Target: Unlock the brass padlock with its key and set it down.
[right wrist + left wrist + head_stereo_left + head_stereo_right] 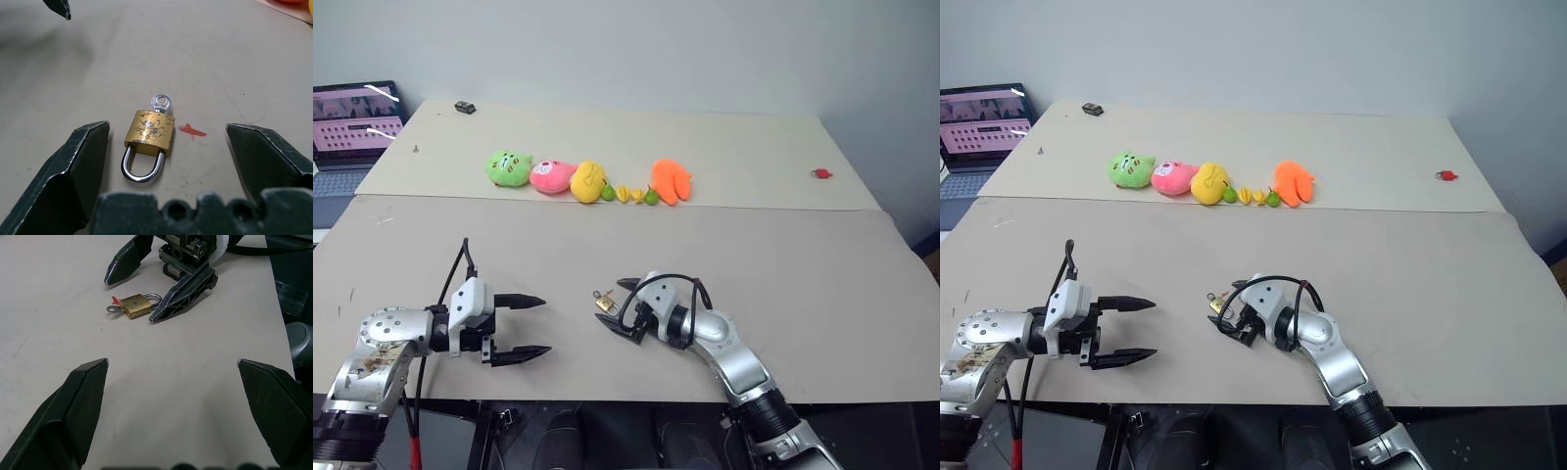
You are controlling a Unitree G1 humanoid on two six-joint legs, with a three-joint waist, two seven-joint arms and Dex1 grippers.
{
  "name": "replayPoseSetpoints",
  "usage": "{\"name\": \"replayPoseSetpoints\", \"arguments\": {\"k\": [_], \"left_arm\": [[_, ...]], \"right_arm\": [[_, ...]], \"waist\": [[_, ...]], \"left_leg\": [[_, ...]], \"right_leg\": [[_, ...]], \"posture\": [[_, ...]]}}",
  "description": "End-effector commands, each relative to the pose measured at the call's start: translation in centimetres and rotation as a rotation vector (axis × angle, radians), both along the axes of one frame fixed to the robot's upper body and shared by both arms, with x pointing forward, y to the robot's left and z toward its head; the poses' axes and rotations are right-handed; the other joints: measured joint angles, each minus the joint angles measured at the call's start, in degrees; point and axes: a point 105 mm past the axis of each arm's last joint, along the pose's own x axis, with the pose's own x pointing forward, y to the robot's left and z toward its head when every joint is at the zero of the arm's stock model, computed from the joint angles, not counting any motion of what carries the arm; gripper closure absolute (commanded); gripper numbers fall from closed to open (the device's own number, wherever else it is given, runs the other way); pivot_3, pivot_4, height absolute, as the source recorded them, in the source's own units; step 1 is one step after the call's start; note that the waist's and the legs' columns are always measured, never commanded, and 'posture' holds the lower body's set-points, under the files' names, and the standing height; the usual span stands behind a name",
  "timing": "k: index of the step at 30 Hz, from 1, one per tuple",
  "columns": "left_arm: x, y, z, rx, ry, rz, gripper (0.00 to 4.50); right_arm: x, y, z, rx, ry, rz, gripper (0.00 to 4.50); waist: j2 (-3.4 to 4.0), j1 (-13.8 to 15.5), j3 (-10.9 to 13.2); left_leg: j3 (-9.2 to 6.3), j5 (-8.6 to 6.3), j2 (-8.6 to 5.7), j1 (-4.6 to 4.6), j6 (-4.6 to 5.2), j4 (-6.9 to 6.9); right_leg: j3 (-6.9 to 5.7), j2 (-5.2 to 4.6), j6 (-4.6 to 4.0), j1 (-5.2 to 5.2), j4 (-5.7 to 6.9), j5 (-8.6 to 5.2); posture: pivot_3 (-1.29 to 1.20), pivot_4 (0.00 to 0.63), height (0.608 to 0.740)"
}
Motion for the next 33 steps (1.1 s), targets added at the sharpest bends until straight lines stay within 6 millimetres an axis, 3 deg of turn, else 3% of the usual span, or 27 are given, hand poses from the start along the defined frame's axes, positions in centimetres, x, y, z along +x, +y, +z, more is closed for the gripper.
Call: {"name": "replayPoseSetpoints", "arguments": {"k": [1, 7, 11, 18, 19, 28, 33], "left_arm": [[0.2, -0.5, 0.9, -0.004, -0.044, -0.015, 0.00], [0.3, -0.5, 0.8, 0.000, -0.047, -0.012, 0.00], [0.6, -0.4, 1.0, 0.002, -0.051, -0.005, 0.00], [0.9, -0.3, 1.2, 0.006, -0.061, 0.003, 0.00], [1.0, -0.3, 1.2, 0.005, -0.064, 0.006, 0.00], [2.5, -0.6, 1.8, -0.005, -0.095, 0.027, 0.00], [2.7, -0.8, 1.8, -0.019, -0.103, 0.038, 0.00]], "right_arm": [[0.1, 0.3, 0.5, 0.009, -0.041, -0.006, 0.01], [0.3, 0.3, 0.4, -0.008, -0.047, -0.001, 0.01], [0.2, 0.4, 0.0, -0.025, -0.042, 0.008, 0.94], [0.6, 0.3, 0.0, -0.066, -0.065, 0.012, 3.46], [0.7, 0.1, 0.1, -0.071, -0.073, 0.013, 3.61], [0.3, -1.1, 0.2, -0.135, -0.063, 0.100, 3.61], [1.0, -1.8, 0.4, -0.129, -0.066, 0.079, 3.61]], "waist": [[0.00, -0.07, 0.00], [-0.01, -0.12, -0.01], [-0.01, -0.25, -0.01], [-0.02, -0.96, -0.02], [-0.02, -1.01, -0.02], [-0.02, -0.66, -0.02], [-0.02, -0.64, -0.02]], "left_leg": [[0.00, 0.00, 0.00, 0.01, 0.00, 0.00], [0.00, 0.00, 0.00, 0.06, 0.00, 0.00], [0.00, 0.00, 0.00, 0.07, 0.00, 0.00], [0.00, 0.01, 0.00, 0.12, 0.00, 0.00], [0.00, 0.01, 0.00, 0.13, 0.00, 0.00], [-0.03, 0.01, -0.07, 0.11, 0.00, 0.00], [-0.04, 0.01, -0.08, 0.12, 0.00, 0.00]], "right_leg": [[0.00, 0.00, 0.00, 0.01, 0.00, 0.00], [0.00, 0.00, 0.01, 0.05, 0.02, 0.00], [0.00, 0.01, 0.01, 0.05, 0.03, 0.00], [0.01, 0.00, 0.00, 0.08, 0.08, 0.00], [0.01, 0.01, 0.00, 0.08, 0.09, -0.01], [0.03, 0.00, -0.11, 0.05, 0.29, -0.07], [0.04, 0.00, -0.11, 0.05, 0.33, -0.08]], "posture": [[0.00, 0.150, 0.717], [0.00, 0.150, 0.717], [0.00, 0.150, 0.717], [0.00, 0.150, 0.717], [0.00, 0.150, 0.717], [0.00, 0.150, 0.717], [0.00, 0.150, 0.717]]}}
